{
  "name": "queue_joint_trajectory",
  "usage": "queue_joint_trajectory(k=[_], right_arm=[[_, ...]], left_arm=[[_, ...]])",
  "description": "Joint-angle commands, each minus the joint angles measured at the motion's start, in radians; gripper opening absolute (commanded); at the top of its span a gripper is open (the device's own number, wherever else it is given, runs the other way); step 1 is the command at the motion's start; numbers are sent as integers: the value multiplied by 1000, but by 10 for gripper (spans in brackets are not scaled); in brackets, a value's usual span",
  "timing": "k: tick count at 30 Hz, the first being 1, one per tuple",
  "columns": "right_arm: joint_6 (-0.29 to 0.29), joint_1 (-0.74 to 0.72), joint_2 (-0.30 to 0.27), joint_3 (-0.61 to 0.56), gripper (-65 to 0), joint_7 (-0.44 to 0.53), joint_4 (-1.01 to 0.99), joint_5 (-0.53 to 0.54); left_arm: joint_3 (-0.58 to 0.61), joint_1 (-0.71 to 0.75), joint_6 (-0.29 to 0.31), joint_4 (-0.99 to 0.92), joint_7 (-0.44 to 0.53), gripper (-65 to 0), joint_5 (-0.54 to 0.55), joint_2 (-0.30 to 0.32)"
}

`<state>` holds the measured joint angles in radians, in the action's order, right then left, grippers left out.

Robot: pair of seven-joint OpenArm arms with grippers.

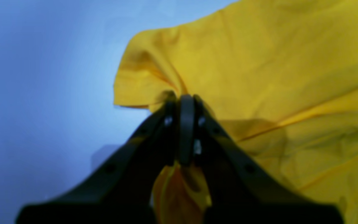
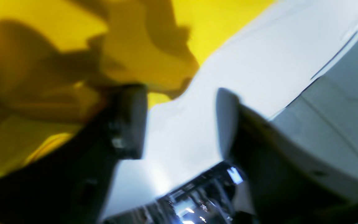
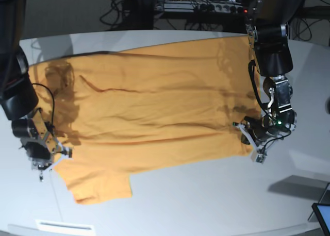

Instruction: Fold the T-shirt properly

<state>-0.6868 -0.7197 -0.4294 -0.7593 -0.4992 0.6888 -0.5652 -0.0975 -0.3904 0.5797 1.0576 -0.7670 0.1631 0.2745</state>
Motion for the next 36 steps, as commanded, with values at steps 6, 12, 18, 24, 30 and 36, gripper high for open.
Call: queue_joint_trajectory(k=[6, 12, 18, 24, 30, 36], right_arm=[[-11, -10, -9, -6, -544, 17, -36, 21], [-11, -16, -15, -7, -588, 9, -25, 14], [-11, 30, -79, -6, -589, -109, 220, 20], [-11, 74, -145, -1, -589, -172, 386, 20], [-11, 85, -174, 42, -586, -166, 406, 44], [-11, 21, -96, 248, -470, -175, 325, 96]], left_arm=[[-1, -23, 4, 19, 10, -650, 6, 13], [-1, -25, 4, 19, 11, -650, 6, 13], [-1, -23, 4, 19, 13, -650, 6, 13], [-1, -25, 4, 19, 14, -650, 6, 13], [-1, -28, 4, 19, 16, -650, 6, 12], [-1, -26, 4, 19, 14, -650, 6, 10]])
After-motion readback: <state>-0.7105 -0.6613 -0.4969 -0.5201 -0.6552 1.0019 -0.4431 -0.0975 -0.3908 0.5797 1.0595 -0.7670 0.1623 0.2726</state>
